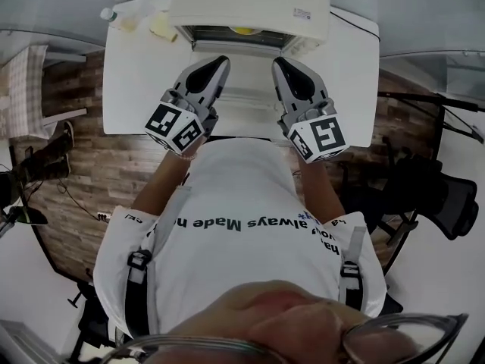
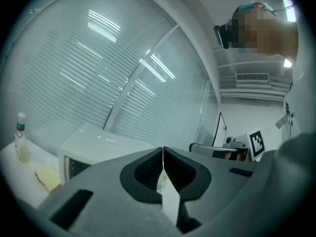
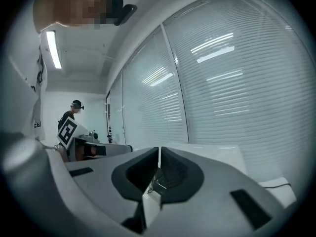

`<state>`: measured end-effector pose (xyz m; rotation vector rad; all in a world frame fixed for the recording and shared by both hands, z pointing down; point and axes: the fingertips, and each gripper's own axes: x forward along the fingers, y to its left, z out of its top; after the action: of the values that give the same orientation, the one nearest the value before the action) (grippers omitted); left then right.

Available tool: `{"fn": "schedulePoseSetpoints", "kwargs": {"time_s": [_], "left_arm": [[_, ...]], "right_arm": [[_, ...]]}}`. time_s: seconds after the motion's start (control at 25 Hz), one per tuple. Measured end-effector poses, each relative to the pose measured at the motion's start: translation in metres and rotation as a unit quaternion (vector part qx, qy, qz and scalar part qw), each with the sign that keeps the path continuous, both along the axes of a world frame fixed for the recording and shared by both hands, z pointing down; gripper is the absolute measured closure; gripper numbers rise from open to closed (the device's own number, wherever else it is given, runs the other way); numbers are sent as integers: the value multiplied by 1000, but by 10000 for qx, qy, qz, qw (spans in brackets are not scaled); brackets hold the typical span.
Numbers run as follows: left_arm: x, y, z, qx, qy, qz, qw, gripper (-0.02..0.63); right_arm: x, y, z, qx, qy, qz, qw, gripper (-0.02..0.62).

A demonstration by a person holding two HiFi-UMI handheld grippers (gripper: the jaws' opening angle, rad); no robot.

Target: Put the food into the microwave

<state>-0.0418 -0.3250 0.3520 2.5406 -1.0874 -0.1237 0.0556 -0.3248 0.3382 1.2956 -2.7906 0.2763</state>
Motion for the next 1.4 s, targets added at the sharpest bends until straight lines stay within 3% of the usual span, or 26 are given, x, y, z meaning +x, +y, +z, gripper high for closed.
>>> {"fn": "schedulePoseSetpoints", "kwargs": {"time_s": [0.76,1.4], "left_arm": [[5,37,-78,674,-97,111,9976,594],[2,35,-84,743,-56,-1,9972,594]], "right_arm": [[-15,48,-77,371,140,-412,9984,575],[-12,48,-81,417,163,-290,9986,575]]}}
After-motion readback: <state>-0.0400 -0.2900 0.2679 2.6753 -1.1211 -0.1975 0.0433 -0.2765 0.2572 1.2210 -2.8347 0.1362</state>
